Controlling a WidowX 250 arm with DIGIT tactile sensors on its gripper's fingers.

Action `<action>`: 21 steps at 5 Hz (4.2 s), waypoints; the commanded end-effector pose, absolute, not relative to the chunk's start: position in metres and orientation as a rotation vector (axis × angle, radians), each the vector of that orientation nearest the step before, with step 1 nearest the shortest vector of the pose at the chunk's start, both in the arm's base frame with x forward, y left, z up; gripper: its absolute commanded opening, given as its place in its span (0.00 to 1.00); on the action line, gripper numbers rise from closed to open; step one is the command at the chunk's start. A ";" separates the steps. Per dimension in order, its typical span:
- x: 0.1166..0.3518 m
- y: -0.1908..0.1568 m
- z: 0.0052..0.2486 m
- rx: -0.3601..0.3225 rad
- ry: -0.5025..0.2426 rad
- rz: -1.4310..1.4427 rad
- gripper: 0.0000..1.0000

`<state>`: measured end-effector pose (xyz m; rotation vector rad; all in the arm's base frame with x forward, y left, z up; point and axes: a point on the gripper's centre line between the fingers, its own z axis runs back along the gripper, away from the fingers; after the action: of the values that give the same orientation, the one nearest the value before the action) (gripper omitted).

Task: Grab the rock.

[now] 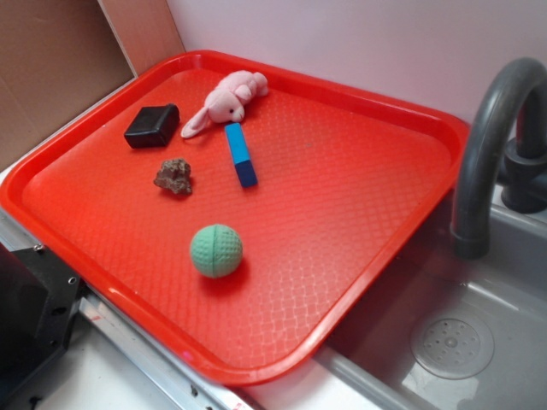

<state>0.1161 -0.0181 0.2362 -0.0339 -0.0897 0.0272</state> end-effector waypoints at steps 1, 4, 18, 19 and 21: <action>0.116 -0.018 0.236 -0.034 -0.090 0.027 1.00; 0.140 0.018 0.192 0.088 -0.225 -0.339 1.00; 0.209 -0.007 0.086 0.086 0.004 -0.661 0.00; 0.202 -0.007 0.135 0.061 0.031 -0.412 0.00; 0.193 -0.013 0.177 -0.029 -0.010 0.086 0.00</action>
<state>0.1794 -0.0098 0.1645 -0.0283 0.0356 0.0743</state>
